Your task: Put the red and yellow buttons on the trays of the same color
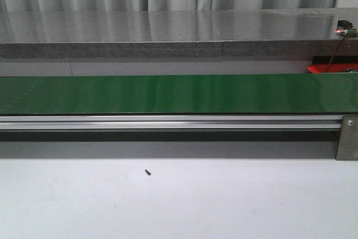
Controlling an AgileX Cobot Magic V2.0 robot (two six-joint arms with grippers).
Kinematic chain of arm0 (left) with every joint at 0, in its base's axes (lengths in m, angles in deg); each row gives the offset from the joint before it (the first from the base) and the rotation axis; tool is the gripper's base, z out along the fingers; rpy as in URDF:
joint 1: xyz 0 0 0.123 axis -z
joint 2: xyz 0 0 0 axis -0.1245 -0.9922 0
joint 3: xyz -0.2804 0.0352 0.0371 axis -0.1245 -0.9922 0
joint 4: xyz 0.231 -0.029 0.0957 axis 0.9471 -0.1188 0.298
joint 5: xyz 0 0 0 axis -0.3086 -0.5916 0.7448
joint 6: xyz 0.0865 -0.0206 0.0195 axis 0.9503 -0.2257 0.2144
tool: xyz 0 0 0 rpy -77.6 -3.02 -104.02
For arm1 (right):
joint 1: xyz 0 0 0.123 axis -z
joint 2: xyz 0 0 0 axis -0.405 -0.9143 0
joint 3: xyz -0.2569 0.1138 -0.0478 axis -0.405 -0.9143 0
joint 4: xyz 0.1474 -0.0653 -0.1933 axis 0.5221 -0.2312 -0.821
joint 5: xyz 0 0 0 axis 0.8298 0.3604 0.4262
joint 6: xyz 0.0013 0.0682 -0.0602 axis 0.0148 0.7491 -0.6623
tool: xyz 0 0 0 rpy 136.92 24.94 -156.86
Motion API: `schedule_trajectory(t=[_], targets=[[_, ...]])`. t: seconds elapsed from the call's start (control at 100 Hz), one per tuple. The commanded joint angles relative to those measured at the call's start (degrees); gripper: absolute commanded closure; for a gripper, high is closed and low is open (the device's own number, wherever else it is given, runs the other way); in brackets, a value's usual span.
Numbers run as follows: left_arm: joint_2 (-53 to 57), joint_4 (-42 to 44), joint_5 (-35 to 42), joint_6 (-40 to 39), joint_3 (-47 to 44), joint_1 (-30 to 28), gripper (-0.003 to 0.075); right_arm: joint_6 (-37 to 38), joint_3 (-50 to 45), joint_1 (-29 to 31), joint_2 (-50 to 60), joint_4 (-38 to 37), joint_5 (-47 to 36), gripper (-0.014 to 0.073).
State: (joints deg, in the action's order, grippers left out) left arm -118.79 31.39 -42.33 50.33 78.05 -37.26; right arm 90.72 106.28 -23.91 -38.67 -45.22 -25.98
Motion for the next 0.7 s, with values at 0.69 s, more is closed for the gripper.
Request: schedule_trajectory(t=[0.69], targets=[[16.27, -1.12, -3.03, 3.6, 1.63, 4.21, 0.0584, -0.46, 1.36, -0.15, -0.22, -0.27, -3.71, 0.0662]])
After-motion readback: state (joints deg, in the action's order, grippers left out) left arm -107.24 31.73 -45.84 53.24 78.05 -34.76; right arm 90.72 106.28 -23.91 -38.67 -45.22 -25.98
